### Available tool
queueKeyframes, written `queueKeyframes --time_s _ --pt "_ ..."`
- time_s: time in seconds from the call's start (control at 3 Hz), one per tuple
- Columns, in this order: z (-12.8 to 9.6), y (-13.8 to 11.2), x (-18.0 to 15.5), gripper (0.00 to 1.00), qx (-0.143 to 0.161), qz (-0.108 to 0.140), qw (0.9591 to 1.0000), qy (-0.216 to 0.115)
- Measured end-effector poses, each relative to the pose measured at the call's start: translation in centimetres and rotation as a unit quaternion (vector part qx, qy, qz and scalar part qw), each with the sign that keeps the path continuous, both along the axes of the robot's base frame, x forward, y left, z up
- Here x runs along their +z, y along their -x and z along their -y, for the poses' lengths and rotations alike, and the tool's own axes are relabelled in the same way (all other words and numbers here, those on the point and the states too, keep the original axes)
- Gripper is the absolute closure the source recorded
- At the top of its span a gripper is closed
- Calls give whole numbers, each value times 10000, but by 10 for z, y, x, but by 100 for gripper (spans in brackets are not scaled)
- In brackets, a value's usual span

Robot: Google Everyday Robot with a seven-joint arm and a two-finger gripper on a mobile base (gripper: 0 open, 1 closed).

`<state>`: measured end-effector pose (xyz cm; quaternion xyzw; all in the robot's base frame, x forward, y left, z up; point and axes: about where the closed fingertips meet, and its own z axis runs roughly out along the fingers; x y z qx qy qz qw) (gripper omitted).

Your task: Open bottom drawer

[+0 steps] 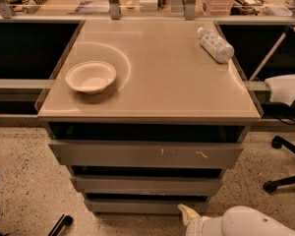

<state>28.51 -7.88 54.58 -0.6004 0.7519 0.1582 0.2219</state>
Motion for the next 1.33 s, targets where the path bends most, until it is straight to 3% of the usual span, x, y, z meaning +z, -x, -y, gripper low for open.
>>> queueKeyframes --time_s 0.33,0.67,1.0,1.33 --pt "-1 -2 -25 0 -153 116 9996 -189" --pt "10 -26 -76 0 -469 407 9975 -328" --pt "28 -72 -124 0 -906 614 9930 -444" --pt "16 -67 -147 0 -1001 365 9921 -662"
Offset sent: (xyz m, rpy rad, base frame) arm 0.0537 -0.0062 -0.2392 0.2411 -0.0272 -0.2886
